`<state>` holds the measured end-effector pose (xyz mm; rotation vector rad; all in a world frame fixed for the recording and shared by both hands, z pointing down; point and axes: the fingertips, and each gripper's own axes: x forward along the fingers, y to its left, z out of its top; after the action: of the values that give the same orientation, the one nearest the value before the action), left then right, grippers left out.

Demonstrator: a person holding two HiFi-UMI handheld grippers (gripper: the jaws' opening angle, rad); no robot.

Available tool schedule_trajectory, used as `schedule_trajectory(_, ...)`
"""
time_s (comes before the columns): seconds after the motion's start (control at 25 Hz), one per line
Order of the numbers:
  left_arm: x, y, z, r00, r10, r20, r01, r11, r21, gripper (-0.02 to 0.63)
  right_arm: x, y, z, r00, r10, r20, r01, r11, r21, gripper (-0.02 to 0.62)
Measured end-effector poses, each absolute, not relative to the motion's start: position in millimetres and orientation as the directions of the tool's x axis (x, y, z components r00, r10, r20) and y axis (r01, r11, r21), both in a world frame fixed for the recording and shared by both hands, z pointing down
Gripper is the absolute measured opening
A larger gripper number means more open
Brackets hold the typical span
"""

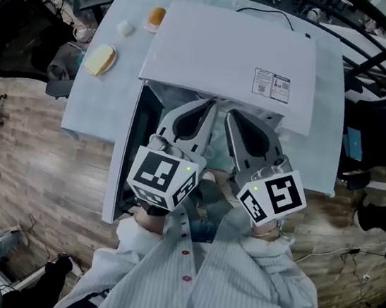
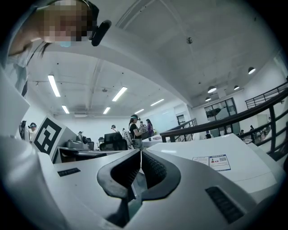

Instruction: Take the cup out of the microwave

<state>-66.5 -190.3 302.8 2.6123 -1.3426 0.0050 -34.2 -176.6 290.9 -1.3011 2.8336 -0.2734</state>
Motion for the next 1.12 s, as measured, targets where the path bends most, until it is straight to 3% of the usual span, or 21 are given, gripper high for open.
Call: schedule_trajectory(1.12,-79.4,-204.8,429.6,0.544,-0.813,0.208,-0.838,-0.513,0.184,0.008,-40.2,-195.8,401.4,-0.631,-0.758,0.161,-0.772,0.595,-0.225,0.035)
